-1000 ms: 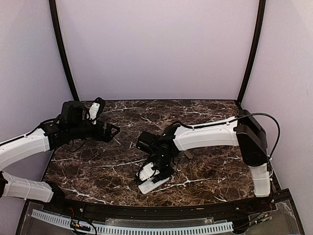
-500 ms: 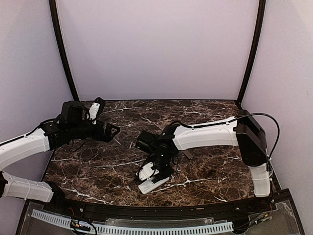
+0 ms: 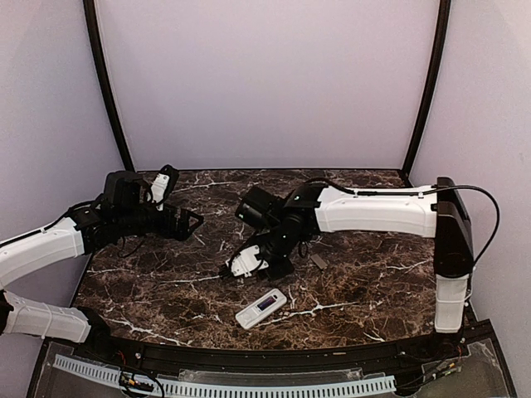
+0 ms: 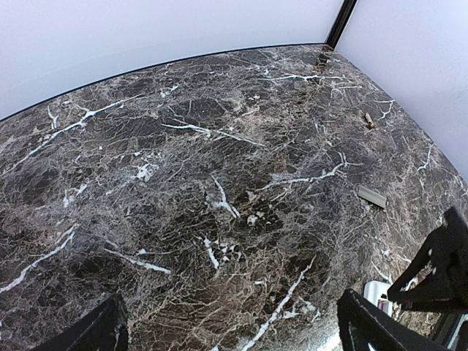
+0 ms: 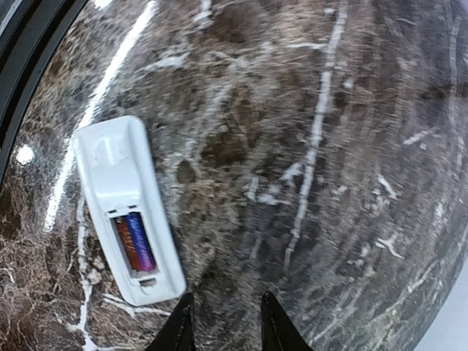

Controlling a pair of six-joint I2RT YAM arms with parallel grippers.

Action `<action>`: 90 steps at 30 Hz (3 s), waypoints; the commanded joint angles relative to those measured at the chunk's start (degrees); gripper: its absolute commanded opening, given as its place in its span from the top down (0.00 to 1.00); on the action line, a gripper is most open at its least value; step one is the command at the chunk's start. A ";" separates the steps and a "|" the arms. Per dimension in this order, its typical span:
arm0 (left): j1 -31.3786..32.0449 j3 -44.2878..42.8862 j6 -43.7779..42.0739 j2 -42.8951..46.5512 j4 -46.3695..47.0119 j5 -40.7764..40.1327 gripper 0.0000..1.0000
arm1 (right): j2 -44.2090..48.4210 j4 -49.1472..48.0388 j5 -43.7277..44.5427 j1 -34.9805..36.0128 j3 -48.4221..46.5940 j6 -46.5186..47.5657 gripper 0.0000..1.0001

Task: Load the batteries into the remote control
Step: Load the battery into the battery compartment, then pick up the battery at the center of the board, then pass from the right arm to the left

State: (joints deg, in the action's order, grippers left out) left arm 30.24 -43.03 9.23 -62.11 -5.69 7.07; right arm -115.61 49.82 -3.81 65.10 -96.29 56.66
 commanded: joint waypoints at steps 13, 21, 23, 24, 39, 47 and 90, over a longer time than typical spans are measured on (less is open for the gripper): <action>-0.36 0.64 0.13 1.17 0.44 0.66 0.01 | 8.39 -9.04 14.23 -39.75 -0.69 -65.78 0.57; -0.36 0.67 -0.02 0.88 0.41 0.40 0.01 | -0.07 -7.48 16.65 -49.67 0.38 -70.67 0.55; -0.36 0.66 -0.11 0.89 0.33 0.25 0.01 | -2.38 -6.06 18.30 -50.43 0.30 -71.86 0.55; -0.36 0.66 -0.16 0.91 0.27 0.10 0.01 | -3.03 -5.76 18.52 -50.86 0.80 -72.44 0.55; -0.36 0.62 -0.23 0.69 0.22 0.38 0.01 | -5.41 -8.20 12.32 -51.14 8.57 -75.47 0.61; -0.36 0.68 -0.26 1.16 0.37 0.40 0.01 | -3.56 -9.07 11.80 -51.13 12.67 -76.79 0.64; 8.78 6.90 -11.45 12.11 25.77 0.96 0.14 | 28.86 -62.25 -18.28 -16.09 15.20 -57.98 1.00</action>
State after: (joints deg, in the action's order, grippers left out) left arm 34.37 -32.91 6.02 -47.46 13.04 8.12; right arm -85.89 -2.09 -21.65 46.26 -79.15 -3.70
